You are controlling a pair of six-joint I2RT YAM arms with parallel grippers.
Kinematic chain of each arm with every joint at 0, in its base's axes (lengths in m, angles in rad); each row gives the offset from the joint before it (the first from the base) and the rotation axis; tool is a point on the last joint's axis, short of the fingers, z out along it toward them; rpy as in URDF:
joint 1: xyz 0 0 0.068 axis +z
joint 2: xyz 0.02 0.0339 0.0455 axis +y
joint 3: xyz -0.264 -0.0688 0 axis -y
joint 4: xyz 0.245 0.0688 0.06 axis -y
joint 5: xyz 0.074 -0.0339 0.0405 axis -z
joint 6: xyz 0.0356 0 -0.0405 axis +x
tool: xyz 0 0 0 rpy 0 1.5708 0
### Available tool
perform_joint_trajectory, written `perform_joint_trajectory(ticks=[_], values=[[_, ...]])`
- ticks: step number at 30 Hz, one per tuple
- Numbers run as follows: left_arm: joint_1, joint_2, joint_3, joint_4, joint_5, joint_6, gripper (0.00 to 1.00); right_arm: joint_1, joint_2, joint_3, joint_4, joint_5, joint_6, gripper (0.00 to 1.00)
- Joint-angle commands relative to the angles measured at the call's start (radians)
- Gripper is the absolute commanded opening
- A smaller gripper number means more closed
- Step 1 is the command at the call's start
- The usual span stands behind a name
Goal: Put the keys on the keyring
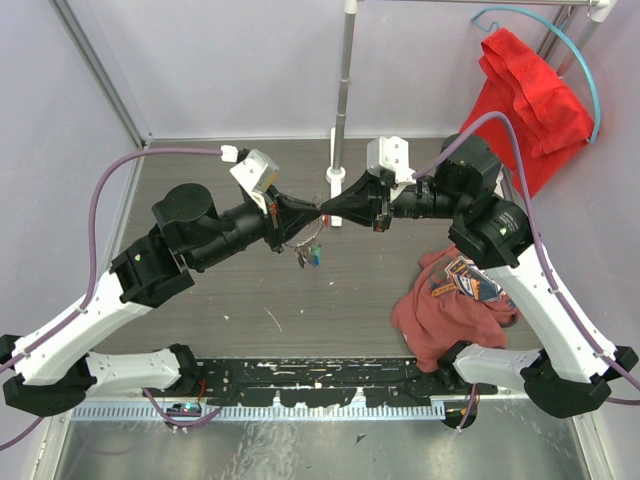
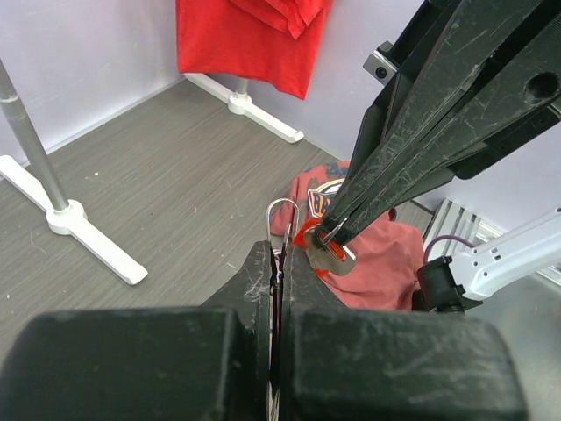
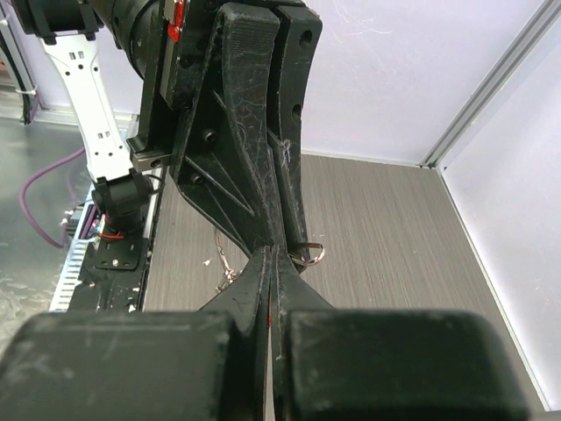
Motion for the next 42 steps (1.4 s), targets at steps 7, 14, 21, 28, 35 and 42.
perform_joint_trajectory(ticks=[7, 14, 21, 28, 35, 42], values=[[-0.005, 0.004, 0.048, 0.030, 0.015, -0.007, 0.00, -0.002, -0.020, 0.005, 0.071, 0.022, 0.015, 0.01], [-0.007, 0.009, 0.050, 0.031, 0.015, -0.006, 0.00, 0.000, -0.012, 0.001, 0.070, 0.025, 0.015, 0.01], [-0.006, 0.006, 0.051, 0.032, 0.013, -0.004, 0.00, -0.001, -0.009, -0.006, 0.071, 0.052, 0.015, 0.01], [-0.007, 0.007, 0.053, 0.032, 0.012, -0.004, 0.00, -0.001, -0.004, -0.007, 0.072, 0.065, 0.021, 0.01], [-0.007, 0.014, 0.061, 0.031, 0.015, -0.003, 0.00, 0.003, 0.004, -0.008, 0.074, 0.059, 0.023, 0.01], [-0.008, 0.017, 0.066, 0.027, 0.018, -0.001, 0.00, 0.009, 0.009, -0.011, 0.079, 0.067, 0.023, 0.01]])
